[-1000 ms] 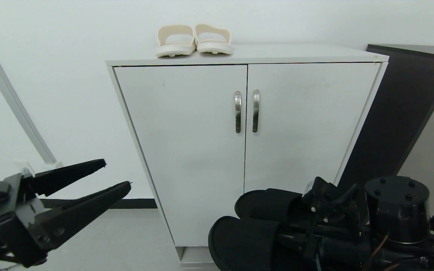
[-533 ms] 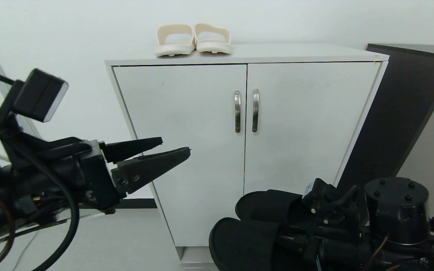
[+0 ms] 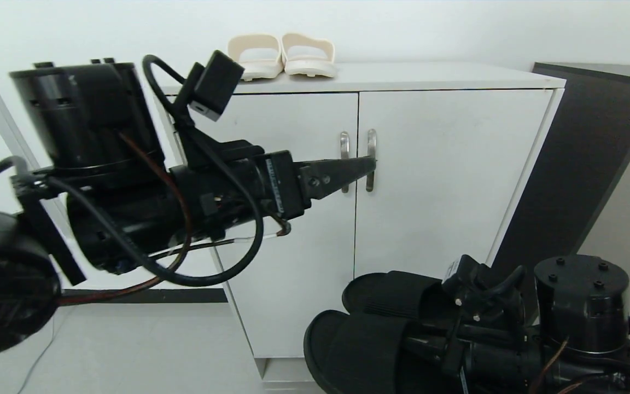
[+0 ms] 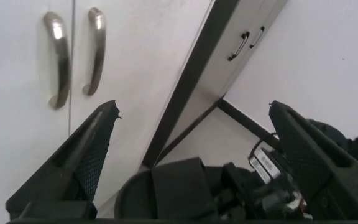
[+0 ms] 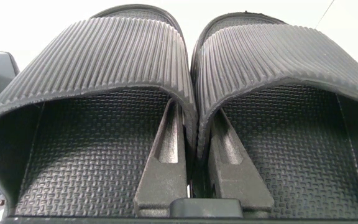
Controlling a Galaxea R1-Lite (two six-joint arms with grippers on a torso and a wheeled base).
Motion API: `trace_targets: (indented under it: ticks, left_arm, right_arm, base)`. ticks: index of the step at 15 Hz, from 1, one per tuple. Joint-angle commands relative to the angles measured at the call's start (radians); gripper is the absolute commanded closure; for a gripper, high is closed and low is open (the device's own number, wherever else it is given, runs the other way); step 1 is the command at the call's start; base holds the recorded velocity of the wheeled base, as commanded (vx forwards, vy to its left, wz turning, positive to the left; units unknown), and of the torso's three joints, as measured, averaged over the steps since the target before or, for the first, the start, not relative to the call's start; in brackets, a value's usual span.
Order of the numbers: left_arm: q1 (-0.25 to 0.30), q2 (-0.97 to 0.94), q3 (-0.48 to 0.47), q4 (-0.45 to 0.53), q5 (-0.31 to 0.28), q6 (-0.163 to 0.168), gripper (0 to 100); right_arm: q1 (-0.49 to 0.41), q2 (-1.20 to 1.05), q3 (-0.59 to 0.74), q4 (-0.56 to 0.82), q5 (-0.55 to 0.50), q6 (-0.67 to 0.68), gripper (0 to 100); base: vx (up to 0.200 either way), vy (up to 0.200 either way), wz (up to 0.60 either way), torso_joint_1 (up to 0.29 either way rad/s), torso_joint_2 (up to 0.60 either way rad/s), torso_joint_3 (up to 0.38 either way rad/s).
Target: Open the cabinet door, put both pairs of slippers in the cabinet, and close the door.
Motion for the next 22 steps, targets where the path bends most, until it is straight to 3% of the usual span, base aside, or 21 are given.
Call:
trace_targets:
  ticks: [1, 5, 6, 8, 11, 18, 22]
  left_arm:
    - [-0.019, 0.122, -0.098, 0.001, -0.008, -0.002, 0]
    - [-0.029, 0.212, -0.209, 0.003, -0.033, -0.014, 0]
    - [-0.028, 0.229, -0.235, 0.004, -0.07, -0.045, 0]
    - [-0.023, 0.246, -0.256, 0.023, -0.122, -0.066, 0]
    - [-0.009, 0.277, -0.35, 0.11, -0.125, -0.073, 0]
    - [0.037, 0.334, -0.391, 0.11, -0.114, -0.071, 0]
    - [0.046, 0.389, -0.453, 0.112, -0.066, -0.071, 0]
  right_arm:
    - [0.0, -0.001, 0.003, -0.004, 0.001, 0.0, 100]
    - [-0.007, 0.003, 0.001, -0.004, 0.002, 0.0, 100]
    - [-0.007, 0.003, 0.001, -0.004, 0.002, 0.0, 100]
    - [-0.007, 0.005, 0.003, -0.004, 0.002, 0.0, 100]
    - [-0.011, 0.005, 0.001, -0.004, 0.002, 0.0, 100]
    - [-0.015, 0.01, 0.001, -0.004, 0.002, 0.0, 100]
    - [-0.017, 0.01, 0.005, -0.004, 0.002, 0.0, 100]
  base:
    - [0.0, 0.0, 0.0, 0.0, 0.0, 0.0]
    - [0.0, 0.0, 0.0, 0.0, 0.0, 0.0]
    - [0.0, 0.0, 0.0, 0.0, 0.0, 0.0]
    - [0.0, 0.0, 0.0, 0.0, 0.0, 0.0]
    - [0.0, 0.0, 0.0, 0.0, 0.0, 0.0]
    - [0.0, 0.0, 0.0, 0.0, 0.0, 0.0]
    - [0.0, 0.0, 0.0, 0.0, 0.0, 0.0]
